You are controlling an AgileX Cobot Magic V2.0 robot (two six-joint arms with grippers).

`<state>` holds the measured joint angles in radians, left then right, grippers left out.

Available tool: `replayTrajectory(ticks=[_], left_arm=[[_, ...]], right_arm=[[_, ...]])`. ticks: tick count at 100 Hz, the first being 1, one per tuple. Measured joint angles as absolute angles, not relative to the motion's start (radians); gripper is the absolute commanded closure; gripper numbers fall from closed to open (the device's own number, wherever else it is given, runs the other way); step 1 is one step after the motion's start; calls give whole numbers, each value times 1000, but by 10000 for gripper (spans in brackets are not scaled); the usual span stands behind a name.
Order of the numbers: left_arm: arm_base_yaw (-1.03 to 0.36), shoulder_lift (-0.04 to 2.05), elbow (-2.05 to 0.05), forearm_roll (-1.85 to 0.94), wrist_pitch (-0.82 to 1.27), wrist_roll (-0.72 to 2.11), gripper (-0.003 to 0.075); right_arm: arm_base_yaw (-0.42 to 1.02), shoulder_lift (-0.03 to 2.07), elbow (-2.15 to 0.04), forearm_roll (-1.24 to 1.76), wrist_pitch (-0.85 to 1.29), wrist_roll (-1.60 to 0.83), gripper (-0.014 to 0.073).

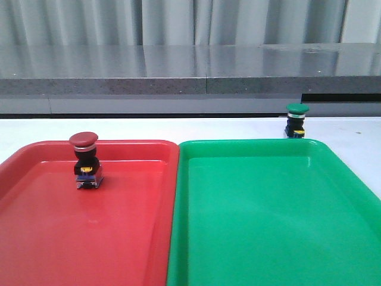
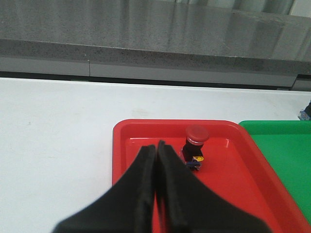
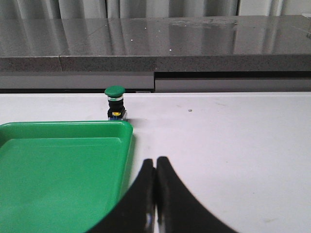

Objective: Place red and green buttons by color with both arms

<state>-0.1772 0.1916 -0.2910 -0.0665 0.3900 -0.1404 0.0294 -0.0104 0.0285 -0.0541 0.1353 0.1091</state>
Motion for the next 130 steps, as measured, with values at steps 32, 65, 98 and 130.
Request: replayTrajectory(ticks=[32,65,98,130], left_arm=[[-162,170,-217,89,219,-140,739],[-85,-1,-51,144,185,-140,739],[-85,-6,1,187,75,-140,739],[-85,-6,1,178,59,-140,739]], right_arm=[[29,-10,28,-54,135,109,662],[29,-10,28,-54,135,109,662],[29,-10,28,-54,133,109,662],[29,-10,28,-54,133,109,662]])
